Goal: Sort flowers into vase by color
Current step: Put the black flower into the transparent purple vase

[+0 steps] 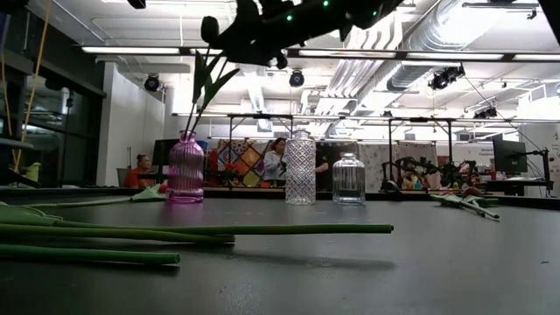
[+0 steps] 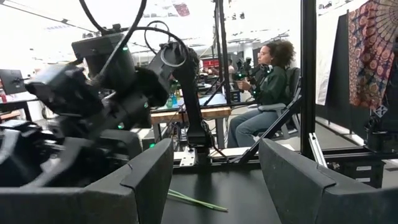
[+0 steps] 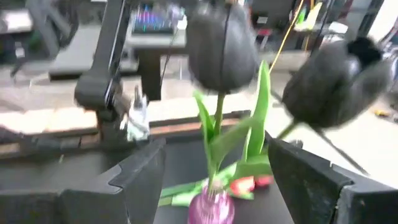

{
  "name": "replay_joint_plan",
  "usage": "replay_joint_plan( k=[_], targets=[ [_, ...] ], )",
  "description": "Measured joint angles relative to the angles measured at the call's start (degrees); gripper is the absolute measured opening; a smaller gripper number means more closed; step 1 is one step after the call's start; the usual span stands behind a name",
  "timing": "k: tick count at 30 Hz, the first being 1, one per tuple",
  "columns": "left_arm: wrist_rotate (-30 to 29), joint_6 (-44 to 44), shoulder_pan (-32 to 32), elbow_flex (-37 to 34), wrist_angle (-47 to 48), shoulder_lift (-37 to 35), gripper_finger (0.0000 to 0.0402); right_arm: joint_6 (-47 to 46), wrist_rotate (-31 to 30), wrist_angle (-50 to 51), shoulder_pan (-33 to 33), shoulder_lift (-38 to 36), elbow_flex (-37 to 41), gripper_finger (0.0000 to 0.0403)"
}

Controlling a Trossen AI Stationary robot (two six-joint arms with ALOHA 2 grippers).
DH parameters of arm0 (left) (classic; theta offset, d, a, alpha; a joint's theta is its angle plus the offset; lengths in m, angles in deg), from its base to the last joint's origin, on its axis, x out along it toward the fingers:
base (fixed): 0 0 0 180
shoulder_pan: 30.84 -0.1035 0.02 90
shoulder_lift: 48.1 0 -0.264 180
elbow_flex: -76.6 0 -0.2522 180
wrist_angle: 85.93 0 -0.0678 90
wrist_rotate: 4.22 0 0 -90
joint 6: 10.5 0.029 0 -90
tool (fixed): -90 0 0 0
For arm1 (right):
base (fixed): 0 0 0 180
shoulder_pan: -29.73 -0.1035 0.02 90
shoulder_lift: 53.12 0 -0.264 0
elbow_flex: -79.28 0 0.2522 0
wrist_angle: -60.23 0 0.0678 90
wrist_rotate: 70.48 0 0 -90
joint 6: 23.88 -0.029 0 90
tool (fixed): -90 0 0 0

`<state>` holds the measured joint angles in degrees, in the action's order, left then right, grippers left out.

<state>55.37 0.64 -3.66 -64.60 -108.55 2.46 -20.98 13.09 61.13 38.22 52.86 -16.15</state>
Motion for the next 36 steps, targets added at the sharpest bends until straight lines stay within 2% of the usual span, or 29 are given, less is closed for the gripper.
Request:
replay_joint_plan(
  k=[5, 12, 15, 19, 23, 28, 36],
  targets=[
    [0.0, 0.0, 0.0, 0.0, 0.0, 0.0, 0.0225, 0.1, 0.9, 10.8, -2.3, -1.6, 0.0, 0.0270],
    [0.3, 0.0, 0.7, 0.0, -0.4, 0.0, 0.0225, -3.3, 4.9, 26.1, -9.1, -0.8, 0.0, 0.0270],
    [0.4, 0.0, 1.0, 0.0, -1.0, 0.0, 0.0225, -4.7, 6.2, 27.1, -13.4, 0.7, 0.0, 0.0270],
    [0.4, 0.0, 1.0, 0.0, -1.3, 0.0, 0.0225, -4.1, 7.0, 20.9, -19.2, 4.6, 0.0, 0.0270],
    [0.4, -0.4, 1.0, 0.0, -1.3, 0.0, 0.0225, -3.2, 6.8, 8.4, -23.0, 10.9, 0.0, 0.0270],
    [0.4, -0.4, 1.0, 0.0, -1.3, 0.0, 0.0225, -3.0, 0.3, -6.4, -24.4, 19.3, 0.0, 0.0270],
    [0.4, 0.5, 1.0, 0.0, -1.2, 0.0, 0.0225, -6.6, -0.2, -6.7, -23.8, 23.3, -1.9, 0.0270]
  ],
)
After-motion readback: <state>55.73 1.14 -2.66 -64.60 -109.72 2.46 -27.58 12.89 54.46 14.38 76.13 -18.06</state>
